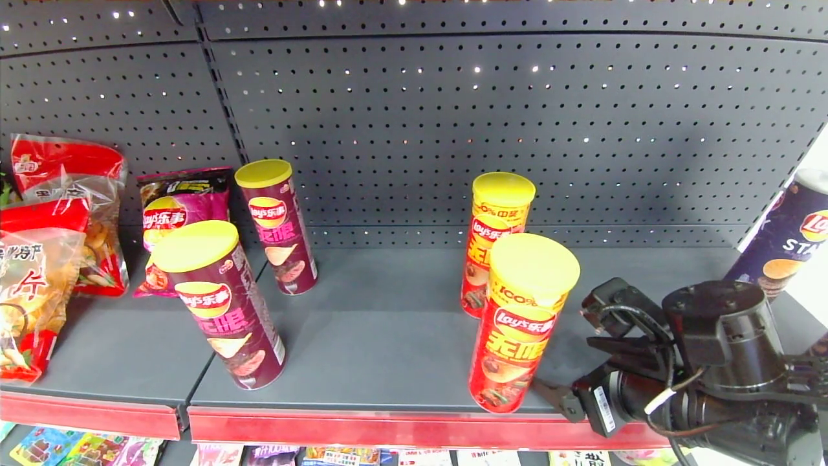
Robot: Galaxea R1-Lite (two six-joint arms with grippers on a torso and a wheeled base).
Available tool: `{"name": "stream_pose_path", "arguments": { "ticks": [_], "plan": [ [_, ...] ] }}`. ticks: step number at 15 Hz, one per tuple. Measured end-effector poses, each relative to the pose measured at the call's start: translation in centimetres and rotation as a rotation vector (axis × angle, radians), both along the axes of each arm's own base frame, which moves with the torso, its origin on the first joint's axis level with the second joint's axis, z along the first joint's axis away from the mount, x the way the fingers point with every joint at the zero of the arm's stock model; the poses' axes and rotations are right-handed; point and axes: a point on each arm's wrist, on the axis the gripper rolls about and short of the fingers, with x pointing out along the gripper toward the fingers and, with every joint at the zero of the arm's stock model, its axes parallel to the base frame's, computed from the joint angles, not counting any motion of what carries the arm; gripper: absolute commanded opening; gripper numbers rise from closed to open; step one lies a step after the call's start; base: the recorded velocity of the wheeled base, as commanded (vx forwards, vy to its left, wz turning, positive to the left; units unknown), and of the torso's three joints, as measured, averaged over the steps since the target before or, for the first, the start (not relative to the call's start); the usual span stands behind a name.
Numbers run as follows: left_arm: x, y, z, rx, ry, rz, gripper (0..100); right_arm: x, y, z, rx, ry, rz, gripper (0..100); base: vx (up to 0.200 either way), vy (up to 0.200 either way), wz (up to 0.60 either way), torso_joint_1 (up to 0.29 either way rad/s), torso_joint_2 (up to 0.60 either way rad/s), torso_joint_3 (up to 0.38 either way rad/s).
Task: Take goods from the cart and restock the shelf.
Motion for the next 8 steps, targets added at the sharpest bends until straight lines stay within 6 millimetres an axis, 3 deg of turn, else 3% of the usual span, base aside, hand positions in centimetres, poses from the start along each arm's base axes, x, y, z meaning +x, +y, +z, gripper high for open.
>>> {"name": "stream_pose_path", "arguments": {
  "ticks": [8],
  "plan": [
    [0.0,0.0,0.0,0.0,0.0,0.0,100,0.16,0.54,-0.09,0.011,-0.018,0.017,100,0.0,0.0,0.0,0.0,0.0,0.0]
  ]
}}
